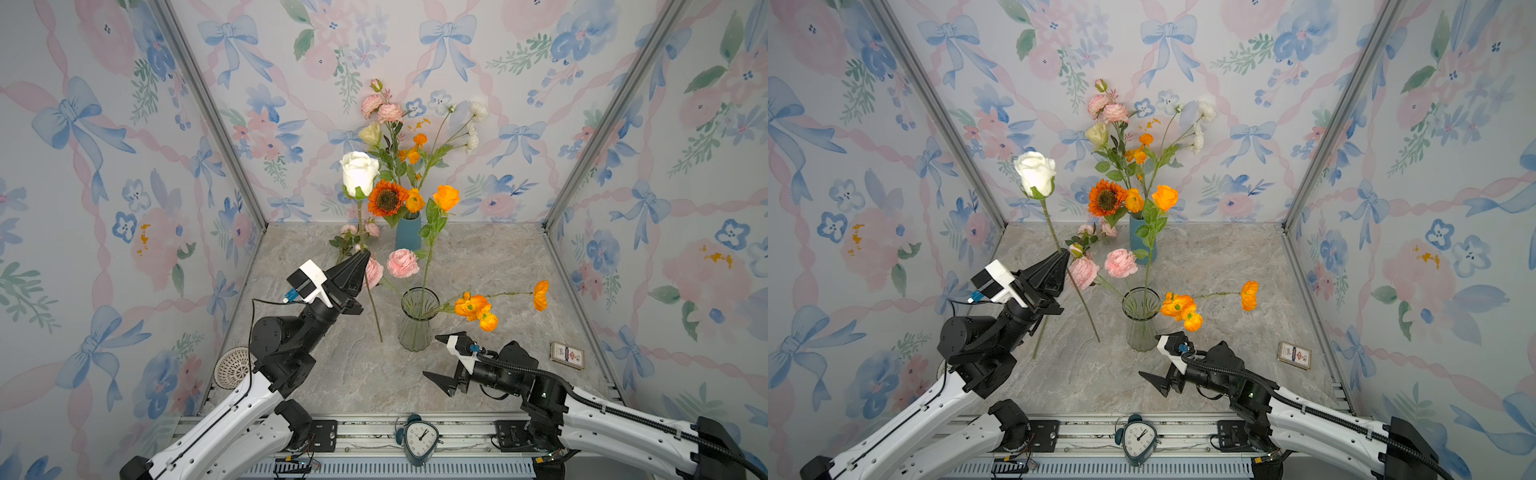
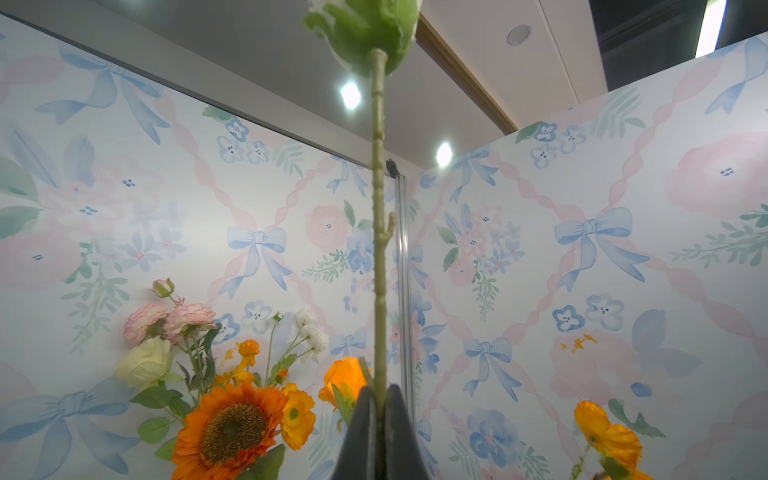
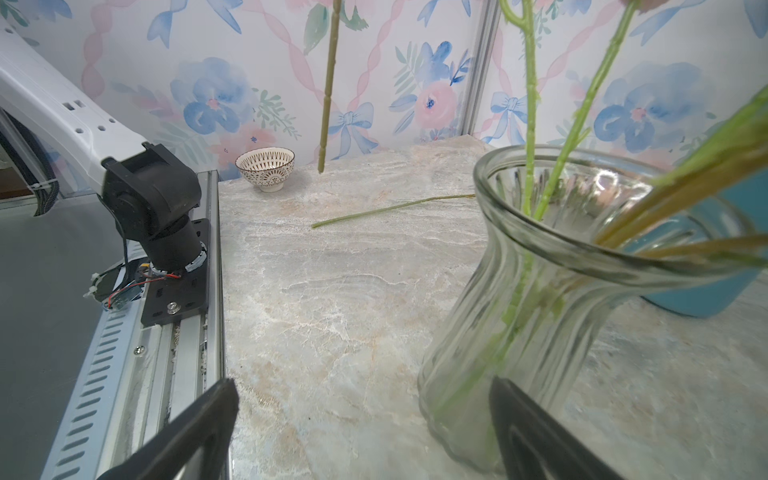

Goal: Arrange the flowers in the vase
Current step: 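Lift the white rose and carry it above the glass vase with the left gripper, then lower the white rose stem into the glass vase and open the left gripper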

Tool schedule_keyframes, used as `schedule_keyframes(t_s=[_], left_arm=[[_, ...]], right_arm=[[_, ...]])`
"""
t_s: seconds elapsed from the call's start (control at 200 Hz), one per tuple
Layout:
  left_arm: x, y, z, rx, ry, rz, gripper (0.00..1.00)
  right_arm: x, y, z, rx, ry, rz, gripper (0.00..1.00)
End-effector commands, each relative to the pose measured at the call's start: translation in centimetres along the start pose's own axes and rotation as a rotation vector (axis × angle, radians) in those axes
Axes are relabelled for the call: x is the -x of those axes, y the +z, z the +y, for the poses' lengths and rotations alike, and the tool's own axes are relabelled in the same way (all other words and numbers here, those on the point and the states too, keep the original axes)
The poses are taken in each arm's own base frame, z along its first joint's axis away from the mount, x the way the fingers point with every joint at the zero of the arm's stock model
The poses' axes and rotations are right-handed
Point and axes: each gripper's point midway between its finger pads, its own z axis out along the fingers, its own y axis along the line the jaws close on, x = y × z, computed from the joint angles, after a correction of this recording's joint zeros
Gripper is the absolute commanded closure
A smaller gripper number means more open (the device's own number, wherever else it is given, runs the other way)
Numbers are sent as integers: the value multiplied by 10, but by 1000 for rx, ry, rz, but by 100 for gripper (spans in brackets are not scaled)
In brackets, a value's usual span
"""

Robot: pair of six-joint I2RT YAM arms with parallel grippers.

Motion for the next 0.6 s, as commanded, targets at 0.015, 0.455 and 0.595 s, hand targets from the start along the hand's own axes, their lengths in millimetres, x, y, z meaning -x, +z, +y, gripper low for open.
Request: schedule_keyframes(t_s=[0.015, 0.455, 0.595], left_arm=[[42, 23, -23, -46, 132, -193, 100], [5, 77, -30, -61, 187, -199, 100], [-20, 78, -35, -85, 163, -203, 100]], right_arm=[[0, 0, 0, -4, -13, -15, 3], [0, 2, -11, -20, 24, -24, 3], [-2, 4, -12, -16, 37, -18, 3]])
